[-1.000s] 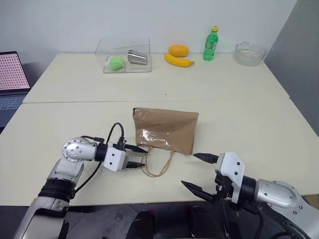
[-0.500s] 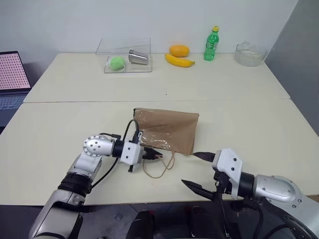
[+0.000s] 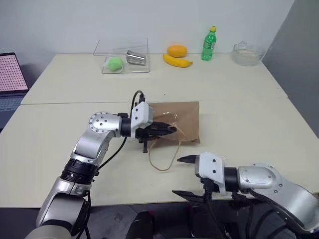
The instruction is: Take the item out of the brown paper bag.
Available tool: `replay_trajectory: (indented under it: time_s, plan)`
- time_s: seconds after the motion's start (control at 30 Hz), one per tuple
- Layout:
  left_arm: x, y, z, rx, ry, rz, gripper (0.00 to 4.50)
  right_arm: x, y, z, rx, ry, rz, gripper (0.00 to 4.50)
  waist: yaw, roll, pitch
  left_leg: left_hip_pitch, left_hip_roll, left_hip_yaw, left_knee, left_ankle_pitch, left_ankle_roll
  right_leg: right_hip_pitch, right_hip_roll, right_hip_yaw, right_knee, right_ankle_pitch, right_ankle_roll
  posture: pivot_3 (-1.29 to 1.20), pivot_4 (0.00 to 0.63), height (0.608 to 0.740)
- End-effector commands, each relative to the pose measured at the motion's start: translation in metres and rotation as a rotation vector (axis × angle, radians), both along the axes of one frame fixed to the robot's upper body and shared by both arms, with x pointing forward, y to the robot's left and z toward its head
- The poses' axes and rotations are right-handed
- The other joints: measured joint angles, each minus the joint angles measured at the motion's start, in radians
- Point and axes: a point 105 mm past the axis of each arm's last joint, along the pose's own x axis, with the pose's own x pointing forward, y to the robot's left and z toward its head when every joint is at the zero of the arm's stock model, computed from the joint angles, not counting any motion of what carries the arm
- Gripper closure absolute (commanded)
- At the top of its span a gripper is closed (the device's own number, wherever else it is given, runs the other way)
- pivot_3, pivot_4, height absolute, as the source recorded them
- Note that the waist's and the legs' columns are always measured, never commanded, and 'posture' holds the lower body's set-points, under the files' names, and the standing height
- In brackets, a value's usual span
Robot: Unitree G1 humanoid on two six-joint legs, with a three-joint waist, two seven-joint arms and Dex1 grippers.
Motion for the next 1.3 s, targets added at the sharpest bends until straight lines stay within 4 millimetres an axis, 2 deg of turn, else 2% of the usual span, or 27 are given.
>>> replay_trajectory:
  time_s: [0.03,0.27,0.3,0.37,0.47,0.7,0.73,0.87,1.0,1.13,1.23,1.3]
  plan:
    - [0.001,0.002,0.019,-0.014,-0.052,-0.014,4.48,0.009,0.016,0.000,-0.013,-0.100,0.051,0.00,-0.001,0.000,0.000,0.000,0.000,0.000,0.000,0.000,0.000,0.000,0.000,0.000,0.000,0.000,0.000,0.00,0.150,0.740]
    - [0.004,0.002,0.015,-0.005,-0.055,-0.024,4.48,0.027,0.031,-0.015,-0.066,-0.156,0.091,0.00,-0.001,0.000,0.000,0.000,0.000,0.000,0.000,0.000,0.000,0.000,0.000,0.000,0.000,0.000,0.000,0.00,0.150,0.740]
    - [0.004,0.002,0.015,-0.006,-0.056,-0.025,4.50,0.030,0.031,-0.018,-0.081,-0.165,0.092,0.18,-0.001,0.000,0.000,0.000,0.000,-0.001,0.000,0.000,0.000,0.000,0.000,0.000,0.000,0.000,0.000,0.00,0.150,0.740]
    - [0.004,0.002,0.014,-0.008,-0.058,-0.023,4.50,0.036,0.032,-0.023,-0.103,-0.186,0.083,0.64,-0.001,0.000,0.000,0.000,0.000,-0.001,0.000,0.000,0.000,0.000,0.000,-0.001,0.000,0.000,0.000,0.00,0.150,0.740]
    - [0.005,0.002,0.014,-0.011,-0.061,-0.020,4.50,0.041,0.030,-0.029,-0.140,-0.212,0.074,1.68,-0.001,0.000,0.000,0.000,0.000,-0.001,0.000,0.000,0.000,0.000,0.000,0.000,0.000,0.000,0.000,0.00,0.150,0.740]
    - [0.012,0.000,0.021,-0.026,-0.080,-0.009,4.50,0.045,0.025,-0.034,-0.163,-0.229,0.059,4.40,-0.001,0.000,0.000,0.000,0.000,-0.001,0.000,0.000,0.000,0.000,0.000,-0.001,0.000,0.000,0.000,0.00,0.150,0.740]
    - [0.013,-0.001,0.023,-0.033,-0.081,-0.004,4.50,0.046,0.024,-0.034,-0.168,-0.231,0.057,4.48,-0.001,0.000,0.000,0.000,0.000,-0.001,0.000,0.000,0.000,0.000,0.000,0.000,0.000,0.000,0.000,0.00,0.150,0.740]
    - [0.023,-0.005,0.035,-0.074,-0.090,0.029,4.50,0.047,0.019,-0.037,-0.180,-0.231,0.046,4.48,-0.001,0.000,0.000,0.000,-0.001,-0.001,0.000,0.000,0.000,0.000,0.000,-0.001,0.000,0.000,0.000,0.00,0.150,0.740]
    - [0.026,-0.006,0.038,-0.077,-0.098,0.031,4.50,0.048,0.019,-0.030,-0.143,-0.244,0.022,4.48,-0.001,0.000,0.000,0.000,0.000,-0.001,0.000,0.000,0.000,0.000,0.000,0.000,0.000,0.000,0.000,0.00,0.150,0.740]
    - [0.024,-0.008,0.037,-0.076,-0.097,0.022,4.50,0.039,0.015,-0.002,-0.022,-0.274,0.008,4.48,0.000,0.000,0.000,0.000,0.000,-0.002,0.000,0.000,0.000,0.000,0.000,-0.001,0.000,0.000,0.000,0.00,0.150,0.740]
    - [0.022,-0.009,0.035,-0.073,-0.095,0.018,4.50,0.029,0.006,0.005,-0.024,-0.313,0.009,3.89,0.001,0.000,0.000,-0.001,-0.001,-0.002,0.000,0.000,0.000,0.000,-0.001,-0.001,0.000,0.000,0.000,0.00,0.150,0.740]
    - [0.021,-0.010,0.033,-0.071,-0.094,0.016,4.50,0.027,-0.001,0.006,-0.050,-0.376,0.002,3.20,0.002,0.000,0.000,0.000,-0.001,-0.002,0.000,0.000,0.000,0.000,-0.001,-0.001,-0.001,0.000,0.000,0.00,0.150,0.740]
